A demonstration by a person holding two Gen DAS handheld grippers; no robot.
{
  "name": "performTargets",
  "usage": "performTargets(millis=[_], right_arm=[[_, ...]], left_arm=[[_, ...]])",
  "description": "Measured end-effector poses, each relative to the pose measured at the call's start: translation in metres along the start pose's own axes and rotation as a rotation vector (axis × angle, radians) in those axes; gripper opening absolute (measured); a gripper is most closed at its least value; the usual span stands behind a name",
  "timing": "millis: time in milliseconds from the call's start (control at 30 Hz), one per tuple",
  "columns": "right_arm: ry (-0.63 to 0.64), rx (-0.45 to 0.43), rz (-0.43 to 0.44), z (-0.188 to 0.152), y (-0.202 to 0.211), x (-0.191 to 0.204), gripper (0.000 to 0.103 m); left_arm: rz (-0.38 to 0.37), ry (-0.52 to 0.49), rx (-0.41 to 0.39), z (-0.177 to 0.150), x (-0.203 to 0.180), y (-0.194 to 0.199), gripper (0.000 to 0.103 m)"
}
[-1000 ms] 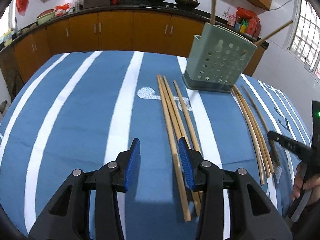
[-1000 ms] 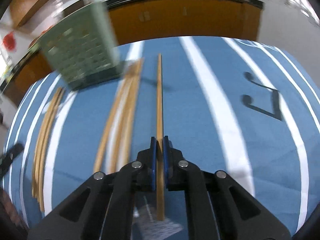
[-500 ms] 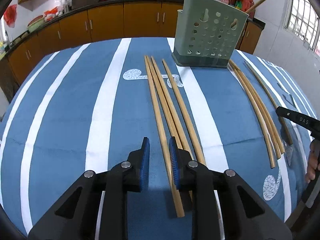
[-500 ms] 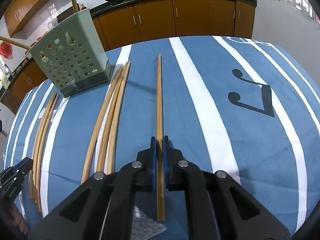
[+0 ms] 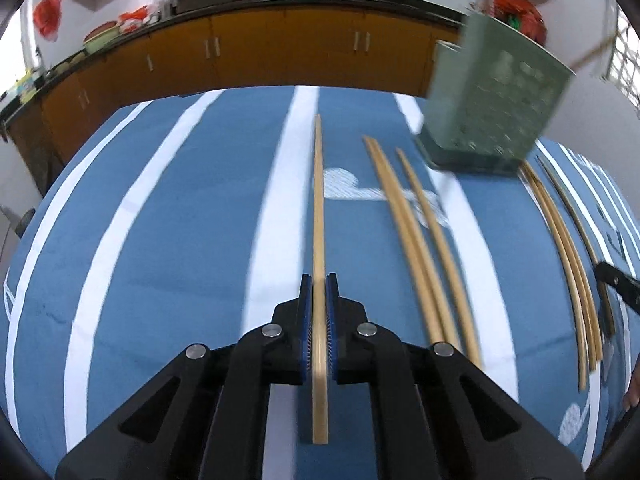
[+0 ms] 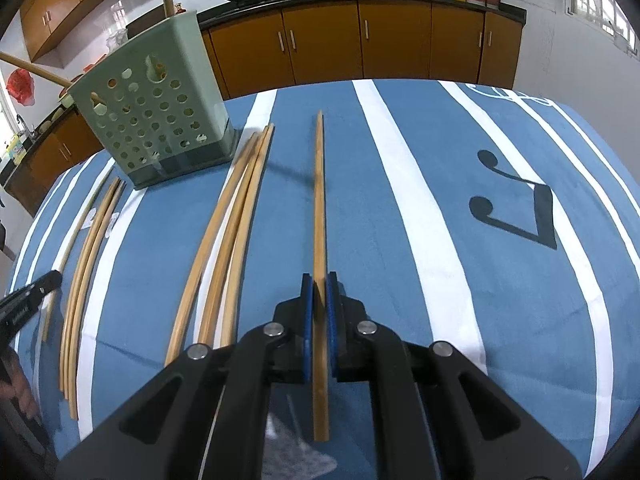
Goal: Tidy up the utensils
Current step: 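Lower the right gripper onto a chopstick while the left gripper grasps another, then lift both chopsticks upright and carry them above the green holder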
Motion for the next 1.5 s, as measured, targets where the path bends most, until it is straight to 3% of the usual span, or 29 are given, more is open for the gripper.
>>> performTargets(millis=[333, 1133, 1267, 1500], right_arm=[[0.024, -0.03, -0.022, 0.003, -0.003, 0.003, 0.008], [0.056, -0.037, -0.033, -0.012, 0.009, 0.0, 0.008], [0.032, -0.092, -0.018, -0.003, 0.03, -0.007, 0.008], [-0.012, -0.2, -0.002, 0.022, 0.07, -0.018, 0.008]], left_arm=[[-0.041, 0.035, -0.02, 0.003, 0.012, -0.001, 0.007], [-0.007, -0.023, 0.002, -0.01, 0.004, 0.008, 0.007], [-0.01, -0.021, -0.011, -0.006, 0.005, 0.019, 0.007], [-0.028, -0.026, -0.112, 0.017, 0.004, 0.057, 0.007]])
Point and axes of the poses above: each gripper's, at about its wrist camera, not at the fingertips, and y roughly against the way its jaws point, x to its left, z to its top, the point moved 5 cm from there along -y, roughly the way its jaws point, and after that the axes turned 12 degrees about -z, right-handed, at the moved point
